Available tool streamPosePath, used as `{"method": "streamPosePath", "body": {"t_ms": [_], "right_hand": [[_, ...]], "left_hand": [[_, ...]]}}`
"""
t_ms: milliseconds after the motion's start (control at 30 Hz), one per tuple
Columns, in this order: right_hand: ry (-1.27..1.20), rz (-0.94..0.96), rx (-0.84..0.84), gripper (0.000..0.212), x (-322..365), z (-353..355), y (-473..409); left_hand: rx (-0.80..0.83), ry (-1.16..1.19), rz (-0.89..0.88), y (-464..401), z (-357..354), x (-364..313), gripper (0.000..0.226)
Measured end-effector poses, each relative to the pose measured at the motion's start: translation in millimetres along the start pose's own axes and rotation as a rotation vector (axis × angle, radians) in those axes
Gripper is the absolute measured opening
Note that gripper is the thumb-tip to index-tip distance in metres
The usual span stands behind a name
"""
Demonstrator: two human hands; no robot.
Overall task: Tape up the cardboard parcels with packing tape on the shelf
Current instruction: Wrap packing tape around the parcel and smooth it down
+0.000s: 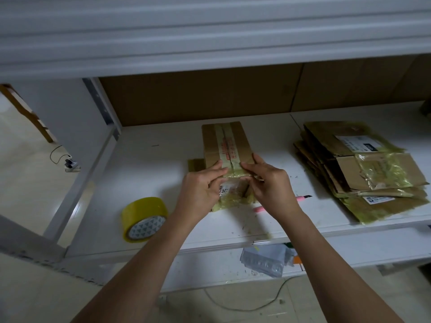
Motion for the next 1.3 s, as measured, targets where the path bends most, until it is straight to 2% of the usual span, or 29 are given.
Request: {"method": "streamPosePath", "body": {"t_ms": [100, 200, 333, 467, 567, 700, 767, 933, 1133, 1200, 1300], "right_hand": [[-0.007, -0.026, -0.009, 0.039, 2.7, 3.1, -1.4], [-0.019, -0.014, -0.052, 0.035, 5.7, 5.1, -1.4], [-0.175, -0.099, 0.007, 0.036, -4.0, 8.6, -2.9], [-0.2, -0.118, 0.065, 0.038, -2.4, 8.4, -2.5], [-0.288, -0.178, 0.155, 0.044, -8.4, 10.0, 1.2], [-0.459, -0.25, 0.428, 0.071, -23.0, 2.4, 9.5], [-0.472, -0.248, 0.482, 0.072, -26.2, 1.8, 9.8], [-0.413, -0.221, 0.43, 0.059, -26.4, 4.4, 6.1], [-0.508, -0.238, 0.219, 0.048, -23.2, 4.1, 8.2], [-0.52, -0.24, 0.139, 0.044, -22.3, 3.2, 10.6], [-0.354, -0.138, 0.018, 0.035, -10.7, 4.3, 9.7]], "left_hand": [[0.003, -0.056, -0.037, 0.3, -0.3, -5.2, 0.029], [0.031, 0.014, 0.034, -2.6, -2.9, 2.2, 0.029], [0.126, 0.076, 0.106, -6.5, -3.6, 5.9, 0.029], [0.226, 0.049, 0.094, -4.2, -5.2, 5.3, 0.032], [0.318, 0.022, 0.123, -1.9, -3.3, 6.0, 0.04], [0.579, 0.09, 0.236, 5.7, -1.2, 11.9, 0.062], [0.636, 0.072, 0.254, 4.0, 0.2, 14.9, 0.068], [0.566, 0.175, 0.28, -3.2, 0.4, 14.5, 0.054], [0.459, 0.259, 0.241, 0.0, -0.1, 14.4, 0.048], [0.351, 0.282, 0.218, 2.7, 0.2, 14.2, 0.044], [0.144, 0.243, 0.145, 7.1, 2.9, 11.4, 0.04]]}}
Point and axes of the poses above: each hand's wrist, its own y-axis away from the middle knuckle, its own z-axis out of the back of the hand, x = y × z, the point moved 9 cm from there along -y, towards the middle knuckle, and after that the axes turned 4 degrees about y, right-handed, at the moved point
